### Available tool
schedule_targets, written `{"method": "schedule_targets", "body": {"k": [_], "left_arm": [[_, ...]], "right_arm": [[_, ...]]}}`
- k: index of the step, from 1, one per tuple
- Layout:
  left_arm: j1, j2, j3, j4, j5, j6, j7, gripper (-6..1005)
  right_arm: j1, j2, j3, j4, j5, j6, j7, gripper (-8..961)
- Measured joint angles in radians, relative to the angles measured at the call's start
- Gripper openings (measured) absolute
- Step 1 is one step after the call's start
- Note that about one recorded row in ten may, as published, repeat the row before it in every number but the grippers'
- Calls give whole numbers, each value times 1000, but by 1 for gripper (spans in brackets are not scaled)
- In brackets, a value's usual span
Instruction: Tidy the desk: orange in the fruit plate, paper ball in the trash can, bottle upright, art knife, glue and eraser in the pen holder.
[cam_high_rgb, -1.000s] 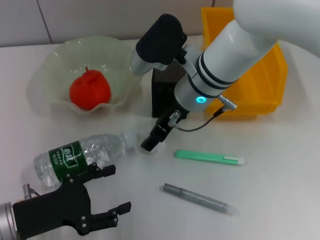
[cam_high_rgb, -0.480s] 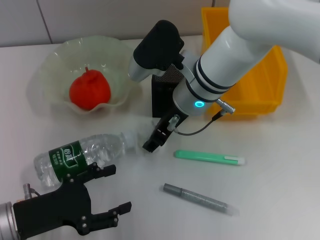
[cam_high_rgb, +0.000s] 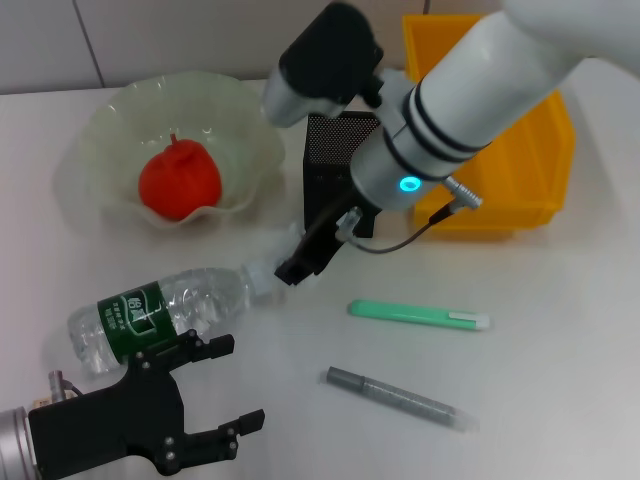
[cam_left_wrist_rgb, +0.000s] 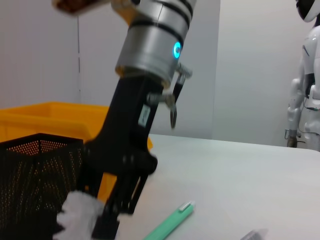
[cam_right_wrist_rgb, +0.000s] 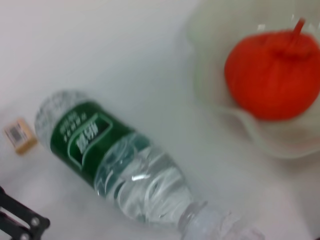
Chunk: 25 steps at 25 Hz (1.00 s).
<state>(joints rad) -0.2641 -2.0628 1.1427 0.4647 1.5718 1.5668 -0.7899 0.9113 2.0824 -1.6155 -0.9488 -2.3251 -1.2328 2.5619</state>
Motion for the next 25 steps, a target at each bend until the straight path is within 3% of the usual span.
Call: {"method": "schedule_targets", "body": {"k": [2,3,4,6,7,12,17,25], "left_arm": [[-1,0,0,0,2,0,0,827],[-1,0,0,0,2,0,0,827],[-1,0,0,0,2,0,0,827],[-1,-1,0,0,2,-1,0,827],[-1,0,0,0,2,-1,0,827],[-12,0,1,0,2,-1,0,826],[-16,0,2,0,3,4,0,826],[-21,0,0,0,6,5,-1,826]], "right_arm": [[-44,-2,85,-130,-58,-81,23,444],[-44,-2,85,-130,-58,-81,23,443],[-85,-2,137,-248,-137,-125,49,442],[-104,-2,160,-306,-178,-141,60,439],[-149,-2,217,-424,-264,-164,85,438],[-220,-3,368,-583,-375,-163,98,437],[-252,-5,460,-593,-386,-131,79,437],[-257,-6,477,-511,-414,-92,68,457]]}}
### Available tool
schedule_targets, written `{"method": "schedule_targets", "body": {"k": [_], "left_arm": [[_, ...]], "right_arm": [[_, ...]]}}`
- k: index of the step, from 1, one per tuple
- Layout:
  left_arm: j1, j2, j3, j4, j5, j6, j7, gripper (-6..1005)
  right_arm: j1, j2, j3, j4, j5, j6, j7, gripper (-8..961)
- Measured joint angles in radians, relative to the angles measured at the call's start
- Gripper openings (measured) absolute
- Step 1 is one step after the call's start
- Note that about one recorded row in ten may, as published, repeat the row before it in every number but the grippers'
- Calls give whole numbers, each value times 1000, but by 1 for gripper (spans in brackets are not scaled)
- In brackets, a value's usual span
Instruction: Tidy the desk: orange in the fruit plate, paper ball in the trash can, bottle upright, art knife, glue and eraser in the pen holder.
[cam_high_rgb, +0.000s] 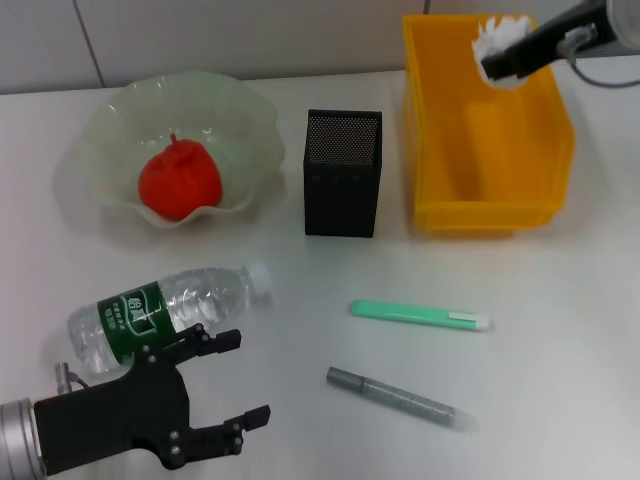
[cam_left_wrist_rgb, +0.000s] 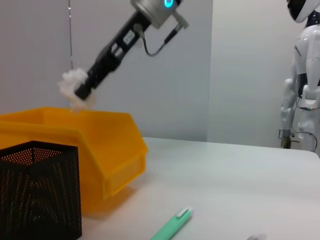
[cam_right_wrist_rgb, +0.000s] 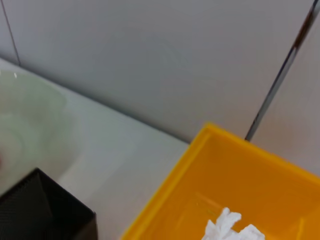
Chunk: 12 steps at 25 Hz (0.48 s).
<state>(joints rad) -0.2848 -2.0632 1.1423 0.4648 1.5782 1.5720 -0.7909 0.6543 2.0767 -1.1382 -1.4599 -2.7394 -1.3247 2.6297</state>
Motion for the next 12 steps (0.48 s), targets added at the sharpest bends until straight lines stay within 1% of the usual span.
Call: {"method": "schedule_targets", "body": {"k": [1,2,3,5,8,12], "left_arm": [[-1,0,0,0,0,-1,0,826],[-2,-1,0,0,0,-3,-1,826],[-3,-1,0,0,1,-4,-1,826],[-4,-1,0,0,1,-3,-1,826],[-5,-1,1,0,2,1,0,826],[-3,-1,2,0,2,2,-1,826]], "right_arm": [[5,0,-2,35,-7,18,-1,463],[14,0,-12,106,-13,64,-8,468],[14,0,-12,106,-13,64,-8,474],[19,0,-25,152,-15,99,-14,484],[25,0,-34,169,-15,111,-15,500],[22,0,-35,138,-10,108,-15,522]]}}
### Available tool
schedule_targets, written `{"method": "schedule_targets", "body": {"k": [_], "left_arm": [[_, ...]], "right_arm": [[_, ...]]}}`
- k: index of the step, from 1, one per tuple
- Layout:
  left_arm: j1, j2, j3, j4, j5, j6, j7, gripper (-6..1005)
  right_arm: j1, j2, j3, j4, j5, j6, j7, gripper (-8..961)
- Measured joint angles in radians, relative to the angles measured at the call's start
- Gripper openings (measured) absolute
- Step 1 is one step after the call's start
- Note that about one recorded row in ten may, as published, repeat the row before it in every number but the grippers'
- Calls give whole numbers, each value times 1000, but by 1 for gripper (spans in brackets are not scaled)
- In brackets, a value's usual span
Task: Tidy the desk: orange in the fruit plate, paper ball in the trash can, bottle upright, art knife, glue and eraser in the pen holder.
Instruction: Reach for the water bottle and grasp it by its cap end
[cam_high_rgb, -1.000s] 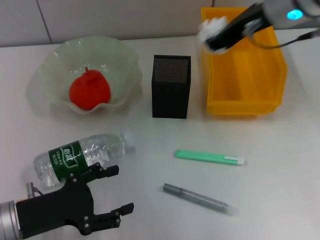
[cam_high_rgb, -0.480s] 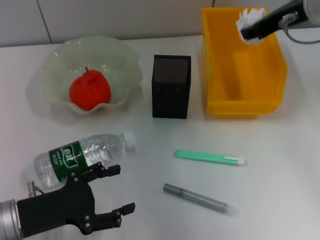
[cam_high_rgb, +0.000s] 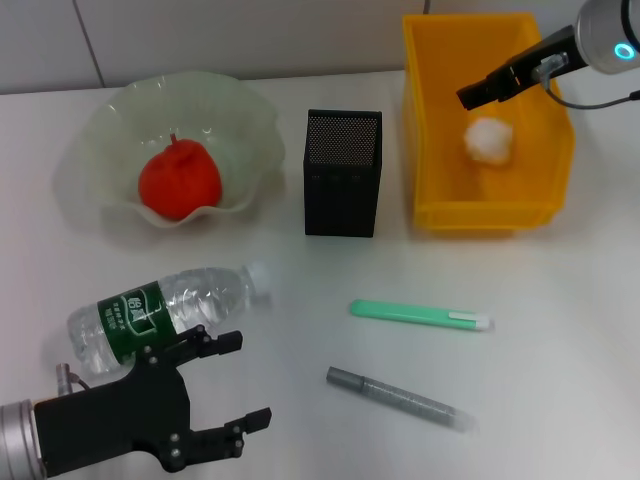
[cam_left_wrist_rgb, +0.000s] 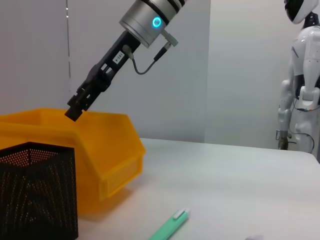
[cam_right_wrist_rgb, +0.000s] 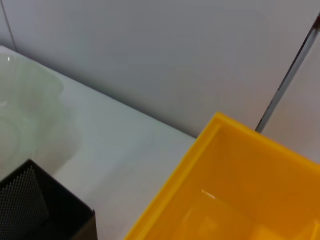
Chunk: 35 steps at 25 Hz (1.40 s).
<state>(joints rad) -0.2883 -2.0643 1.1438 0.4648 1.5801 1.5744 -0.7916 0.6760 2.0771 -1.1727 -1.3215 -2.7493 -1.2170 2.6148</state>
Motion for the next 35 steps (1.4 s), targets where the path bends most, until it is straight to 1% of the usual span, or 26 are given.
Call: {"method": "schedule_targets", "body": {"k": [4,5,6,7,9,10,11,14,15,16,18,19,20,21,22,24,25,26,29,30,31,32,33,34,35], "left_arm": [[7,1,-4,0,0,11,1,826],[7,1,-4,0,0,11,1,826],[7,2,-7,1,0,18,1,826],[7,2,-7,1,0,18,1,826],[8,3,-11,6,-2,33,1,826],[7,2,-12,7,-4,36,1,826],[7,2,-12,7,-4,36,1,826],[1,2,-28,11,-7,39,1,826],[-1,1,-37,13,-8,42,2,826],[-1,1,-37,13,-8,42,2,825],[-2,1,-50,17,-8,48,2,825],[-3,0,-82,32,-9,67,2,825],[-3,0,-94,40,-9,76,1,825],[-3,0,-94,40,-9,76,1,825],[-3,0,-112,59,-9,90,-5,825],[-6,-1,-121,83,-9,96,-20,825],[-9,-1,-121,98,-10,96,-35,825],[-16,-2,-121,133,-9,93,-75,825],[-37,-3,-112,190,-1,83,-146,825],[-37,-3,-112,190,-1,83,-146,825],[-53,-3,-100,245,7,70,-213,825],[-64,-4,-79,308,25,51,-283,825],[-67,-4,-67,338,37,36,-322,825],[-70,-4,-37,404,65,3,-389,825],[-71,-5,1,478,97,-41,-463,825]], "right_arm": [[-17,4,0,-62,18,-26,0,691],[-57,5,-2,-144,83,-49,-17,733],[-57,5,-2,-144,83,-49,-17,745],[-83,5,-4,-192,136,-56,-36,757],[-161,5,-6,-300,290,-64,-97,780],[-256,6,-7,-387,474,-63,-191,792],[-256,6,-7,-387,474,-63,-191,792],[-400,9,-16,-430,741,-68,-393,792],[-504,10,-31,-409,914,-78,-540,792],[-504,10,-31,-409,914,-78,-540,792],[-583,10,-38,-351,1059,-112,-680,792],[-617,10,-36,-308,1122,-138,-763,792],[-667,9,-24,-202,1224,-211,-920,792],[-667,9,-24,-202,1224,-211,-920,792],[-683,8,-17,-154,1259,-242,-985,792],[-704,6,10,-42,1290,-302,-1107,792],[-709,4,43,69,1297,-355,-1210,792],[-709,4,43,69,1297,-355,-1210,792],[-691,1,93,266,1288,-438,-1392,791],[-672,0,125,380,1270,-467,-1485,791],[-672,0,125,380,1270,-467,-1485,791],[-661,0,144,429,1253,-472,-1522,791],[-650,-1,163,471,1236,-475,-1549,791],[-640,-1,179,505,1223,-476,-1563,791],[-621,-1,204,567,1202,-478,-1590,791]]}}
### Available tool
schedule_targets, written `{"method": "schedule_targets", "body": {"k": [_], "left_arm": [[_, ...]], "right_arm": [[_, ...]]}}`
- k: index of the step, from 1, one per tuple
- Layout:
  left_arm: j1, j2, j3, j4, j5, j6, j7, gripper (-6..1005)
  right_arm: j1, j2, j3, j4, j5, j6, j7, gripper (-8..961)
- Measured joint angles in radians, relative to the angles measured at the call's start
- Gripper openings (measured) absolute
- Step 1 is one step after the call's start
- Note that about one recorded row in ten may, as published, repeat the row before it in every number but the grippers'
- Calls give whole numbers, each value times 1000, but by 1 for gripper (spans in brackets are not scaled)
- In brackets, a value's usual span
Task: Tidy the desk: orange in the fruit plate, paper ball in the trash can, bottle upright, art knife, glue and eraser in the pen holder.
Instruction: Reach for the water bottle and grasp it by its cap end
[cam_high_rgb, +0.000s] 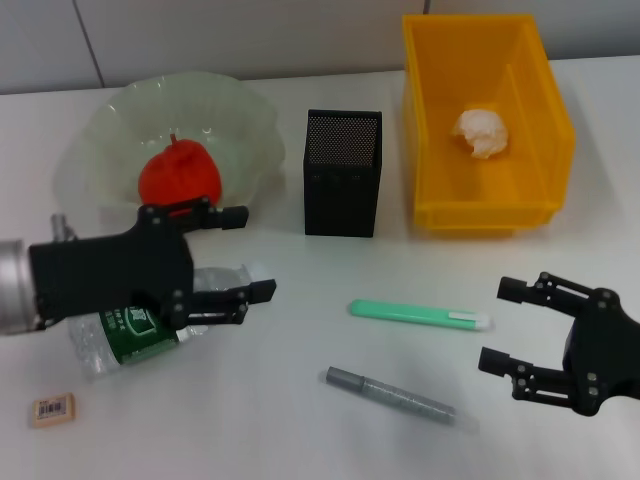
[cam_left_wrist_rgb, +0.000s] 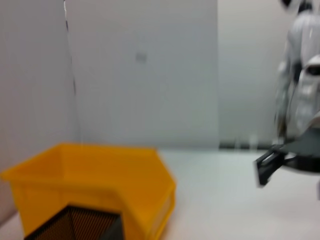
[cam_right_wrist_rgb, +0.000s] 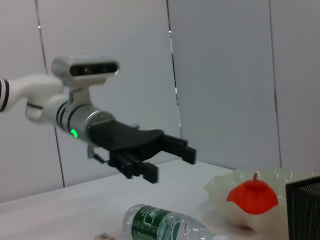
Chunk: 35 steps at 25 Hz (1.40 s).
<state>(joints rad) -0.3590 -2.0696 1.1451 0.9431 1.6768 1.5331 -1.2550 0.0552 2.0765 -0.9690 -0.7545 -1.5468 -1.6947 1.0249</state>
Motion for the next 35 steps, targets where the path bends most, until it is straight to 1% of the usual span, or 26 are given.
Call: {"method": "schedule_targets", "body": {"k": [2,3,6,7,8,10,11,13,14,15,18,20,27,30,35], "left_arm": [[4,-1,62,90,38,-57,-84,825],[8,-2,106,153,66,-97,-145,825],[15,-2,198,280,159,-197,-320,825],[15,-1,227,308,197,-227,-374,825],[15,-1,227,308,197,-227,-374,825],[1,-1,327,382,344,-299,-543,825],[-6,-1,352,394,384,-310,-587,825],[-6,-1,352,394,384,-310,-587,825],[-48,-2,434,409,522,-326,-733,825],[-65,-3,463,409,565,-335,-779,825],[-89,-4,508,407,615,-357,-831,826],[-93,-6,517,404,625,-364,-843,826],[-99,-7,522,393,635,-391,-865,826],[-111,-7,522,373,673,-395,-890,826],[-124,-9,523,351,688,-398,-902,825]], "right_arm": [[5,0,5,19,-2,-1,-9,791],[9,0,8,34,-4,-2,-15,791],[12,0,12,51,-13,-2,-27,791],[13,0,13,54,-17,-2,-33,791],[13,0,13,58,-22,-2,-40,791],[14,-1,16,67,-33,3,-53,791],[14,-1,16,67,-33,3,-53,791],[16,-1,19,74,-39,12,-53,792],[17,-1,20,80,-42,15,-53,792],[21,-4,21,98,-45,20,-57,792],[24,-8,21,122,-46,21,-71,792],[27,-10,22,148,-46,22,-94,792],[32,-10,33,161,-57,23,-96,792],[40,-10,33,173,-64,25,-97,792],[46,-10,33,174,-72,36,-97,792]]}}
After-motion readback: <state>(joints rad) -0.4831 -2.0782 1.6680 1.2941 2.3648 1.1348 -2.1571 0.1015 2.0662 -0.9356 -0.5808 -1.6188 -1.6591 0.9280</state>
